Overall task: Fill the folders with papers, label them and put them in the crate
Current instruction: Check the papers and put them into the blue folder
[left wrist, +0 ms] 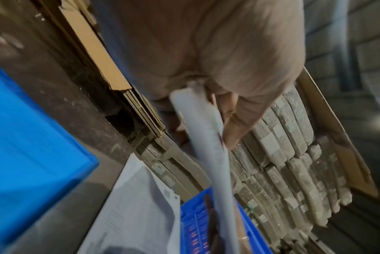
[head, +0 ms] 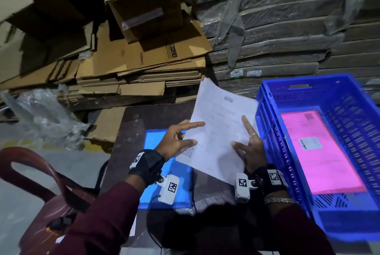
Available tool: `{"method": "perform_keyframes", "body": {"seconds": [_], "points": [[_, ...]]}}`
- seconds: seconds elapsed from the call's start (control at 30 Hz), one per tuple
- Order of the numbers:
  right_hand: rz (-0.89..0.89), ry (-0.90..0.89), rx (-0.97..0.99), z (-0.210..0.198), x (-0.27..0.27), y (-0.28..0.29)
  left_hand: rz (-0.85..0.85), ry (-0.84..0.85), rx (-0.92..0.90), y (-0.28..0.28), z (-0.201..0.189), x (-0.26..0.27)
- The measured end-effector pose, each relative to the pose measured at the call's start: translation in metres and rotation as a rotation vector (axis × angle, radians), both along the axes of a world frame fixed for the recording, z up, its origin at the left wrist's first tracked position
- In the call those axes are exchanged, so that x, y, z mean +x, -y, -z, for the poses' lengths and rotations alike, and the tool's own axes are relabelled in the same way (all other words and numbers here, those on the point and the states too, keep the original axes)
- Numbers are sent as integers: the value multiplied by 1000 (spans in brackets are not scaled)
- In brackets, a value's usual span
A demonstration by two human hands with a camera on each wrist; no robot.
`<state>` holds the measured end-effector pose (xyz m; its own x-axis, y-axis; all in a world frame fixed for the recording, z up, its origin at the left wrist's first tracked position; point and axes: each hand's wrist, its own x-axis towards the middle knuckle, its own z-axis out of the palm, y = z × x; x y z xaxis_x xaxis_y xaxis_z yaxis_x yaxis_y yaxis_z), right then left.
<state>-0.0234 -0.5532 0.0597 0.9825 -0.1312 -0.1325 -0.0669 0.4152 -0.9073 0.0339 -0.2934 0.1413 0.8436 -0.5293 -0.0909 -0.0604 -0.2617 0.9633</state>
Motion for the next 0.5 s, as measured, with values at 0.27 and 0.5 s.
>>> {"method": "perform_keyframes", "body": {"seconds": [0.27,0.5], "points": [[-63,230,-807,-18,-5,27,69,227,62,8,-4,10],[-48,243,-856,-2,-34,28,-6,207,117,23,42,-18]]}}
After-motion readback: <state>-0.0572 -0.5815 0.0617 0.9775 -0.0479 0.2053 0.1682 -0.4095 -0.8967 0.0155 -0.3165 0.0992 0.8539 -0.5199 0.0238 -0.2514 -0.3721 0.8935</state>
